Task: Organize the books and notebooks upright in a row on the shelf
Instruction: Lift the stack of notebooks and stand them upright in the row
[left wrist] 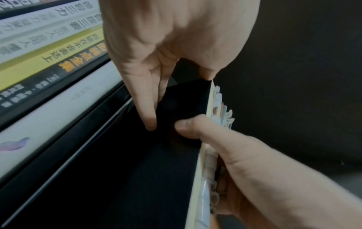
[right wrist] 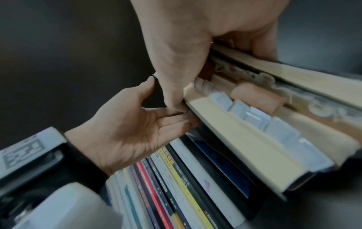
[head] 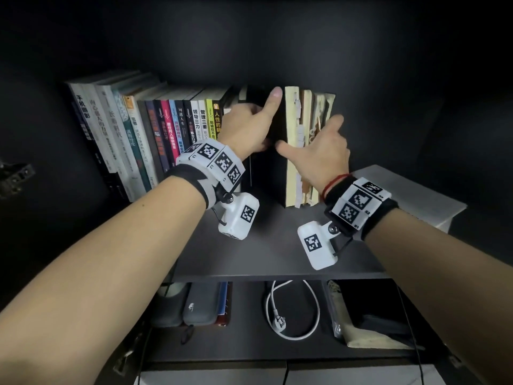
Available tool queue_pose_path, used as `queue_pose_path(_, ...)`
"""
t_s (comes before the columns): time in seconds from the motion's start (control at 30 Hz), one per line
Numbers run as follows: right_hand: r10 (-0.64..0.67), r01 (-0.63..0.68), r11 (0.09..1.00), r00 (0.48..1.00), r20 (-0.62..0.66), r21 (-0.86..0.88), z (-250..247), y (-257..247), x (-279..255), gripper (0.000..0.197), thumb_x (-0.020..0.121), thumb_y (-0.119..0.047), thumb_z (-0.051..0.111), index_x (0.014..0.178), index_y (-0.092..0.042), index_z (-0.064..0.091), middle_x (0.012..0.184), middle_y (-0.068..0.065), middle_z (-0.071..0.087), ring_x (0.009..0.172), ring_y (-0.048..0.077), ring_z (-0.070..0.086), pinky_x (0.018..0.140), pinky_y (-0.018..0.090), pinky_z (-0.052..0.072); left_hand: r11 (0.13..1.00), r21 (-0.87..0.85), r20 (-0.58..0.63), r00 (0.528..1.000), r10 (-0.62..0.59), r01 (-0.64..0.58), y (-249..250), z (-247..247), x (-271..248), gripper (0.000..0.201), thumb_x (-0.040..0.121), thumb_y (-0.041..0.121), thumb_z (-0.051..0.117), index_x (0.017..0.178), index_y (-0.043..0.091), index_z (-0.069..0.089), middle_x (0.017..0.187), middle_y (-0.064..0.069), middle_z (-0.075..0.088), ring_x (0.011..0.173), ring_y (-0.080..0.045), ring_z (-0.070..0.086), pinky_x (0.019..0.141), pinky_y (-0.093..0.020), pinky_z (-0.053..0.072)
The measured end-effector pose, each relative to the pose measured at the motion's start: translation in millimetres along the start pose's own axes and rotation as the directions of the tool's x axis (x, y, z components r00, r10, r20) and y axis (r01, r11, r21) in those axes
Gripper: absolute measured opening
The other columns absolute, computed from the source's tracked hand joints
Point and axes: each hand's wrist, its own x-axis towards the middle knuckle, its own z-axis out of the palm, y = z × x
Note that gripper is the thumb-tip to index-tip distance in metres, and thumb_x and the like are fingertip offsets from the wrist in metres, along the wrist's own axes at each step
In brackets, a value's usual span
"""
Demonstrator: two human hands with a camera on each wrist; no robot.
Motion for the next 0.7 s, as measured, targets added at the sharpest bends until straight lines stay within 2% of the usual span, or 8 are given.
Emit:
queue_pose_path(0.17, 0.1, -0.085, 0.968, 0.994, -0.053, 0.236, -27.8, 15.8, 9.1, 0.074, 0.068, -0.055, 0.084, 0.117, -0.011, 0.05, 0.103, -0.003, 0.064, 0.096, 0.021, 0.064, 0.082, 0.032, 0.05, 0.996, 0.078, -0.026, 0.998, 0.05, -0.048, -3.9, 3.4, 4.2, 0.063, 0.079, 0.074, 0.064, 0.111, 0.02, 0.066, 0.1, 0.004, 0.072, 0.092, -0.014, 0.073, 0.086, -0.036, 0.062)
queue_pose_path(0.27, 0.118, -0.121, 0.882, 0.992, 0.034, 0.456, -46.1, 27.6, 14.5, 0.063, 0.063, -0.05, 0.086, 0.108, -0.016, 0.058, 0.104, 0.0, 0.071, 0.097, 0.019, 0.073, 0.087, 0.042, 0.061, 0.979, 0.187, -0.096, 0.991, 0.098, -0.078, -2.7, 4.5, 2.6, 0.071, 0.074, 0.072, 0.073, 0.12, 0.02, 0.059, 0.106, 0.007, 0.064, 0.104, -0.012, 0.063, 0.089, -0.027, 0.051)
queue_pose_path(0.37, 0.034, -0.148, 0.733, 0.983, 0.182, 0.664, -56.0, 38.3, 16.6, 0.066, 0.067, -0.037, 0.083, 0.121, -0.005, 0.062, 0.114, 0.01, 0.075, 0.101, 0.023, 0.075, 0.093, 0.049, 0.061, 0.995, 0.069, -0.134, 0.988, 0.076, -0.067, 5.4, 4.7, 1.2, 0.087, 0.059, 0.076, 0.081, 0.118, 0.017, 0.056, 0.113, 0.008, 0.063, 0.106, -0.011, 0.063, 0.093, -0.027, 0.052)
queue_pose_path(0.43, -0.009, -0.207, 0.639, 0.961, 0.276, 0.74, -56.4, 41.5, 15.4, 0.068, 0.07, -0.031, 0.079, 0.129, 0.0, 0.06, 0.117, 0.013, 0.074, 0.103, 0.025, 0.074, 0.094, 0.047, 0.059, 0.986, -0.168, 0.006, 1.0, -0.002, 0.003, 11.4, 1.1, -0.9, 0.099, 0.047, 0.074, 0.088, 0.121, 0.013, 0.064, 0.115, 0.004, 0.074, 0.104, -0.012, 0.072, 0.097, -0.033, 0.056)
queue_pose_path(0.47, -0.027, -0.236, 0.615, 0.947, 0.319, 0.753, -54.2, 42.1, 15.2, 0.064, 0.072, -0.03, 0.077, 0.128, -0.002, 0.061, 0.116, 0.013, 0.075, 0.103, 0.025, 0.074, 0.097, 0.048, 0.058, 0.964, -0.259, 0.126, 0.991, -0.034, 0.066, 12.5, -3.3, -1.4, 0.095, 0.051, 0.068, 0.091, 0.123, 0.011, 0.068, 0.115, -0.002, 0.076, 0.104, -0.016, 0.074, 0.099, -0.036, 0.056)
queue_pose_path(0.57, -0.056, -0.323, 0.585, 0.899, 0.434, 0.744, -45.7, 45.2, 15.0, 0.064, 0.078, -0.028, 0.075, 0.134, -0.002, 0.059, 0.122, 0.016, 0.073, 0.108, 0.028, 0.072, 0.1, 0.049, 0.057, 0.919, -0.331, 0.409, 0.91, -0.066, 0.215, 14.0, -24.6, -6.8, 0.053, 0.087, 0.033, 0.078, 0.131, 0.006, 0.067, 0.124, -0.015, 0.073, 0.112, -0.023, 0.071, 0.1, -0.037, 0.056)
queue_pose_path(0.63, -0.101, -0.343, 0.614, 0.859, 0.502, 0.71, -39.9, 46.7, 16.8, 0.06, 0.087, -0.026, 0.071, 0.14, -0.002, 0.056, 0.128, 0.016, 0.072, 0.113, 0.027, 0.071, 0.1, 0.046, 0.058, 0.917, -0.33, 0.374, 0.923, -0.09, 0.222, 6.7, -33.7, -5.2, 0.057, 0.079, 0.026, 0.085, 0.128, 0.003, 0.069, 0.122, -0.015, 0.074, 0.114, -0.026, 0.071, 0.099, -0.04, 0.056)
queue_pose_path(0.7, -0.169, -0.319, 0.649, 0.824, 0.54, 0.69, -33.9, 47.3, 22.6, 0.044, 0.099, -0.02, 0.062, 0.14, -0.005, 0.058, 0.127, 0.01, 0.074, 0.117, 0.024, 0.07, 0.101, 0.041, 0.056, 0.946, -0.278, 0.219, 0.97, -0.109, 0.169, -2.3, -31.8, -5.0, 0.084, 0.055, 0.041, 0.099, 0.124, 0.004, 0.069, 0.121, -0.01, 0.075, 0.116, -0.025, 0.07, 0.103, -0.044, 0.053)
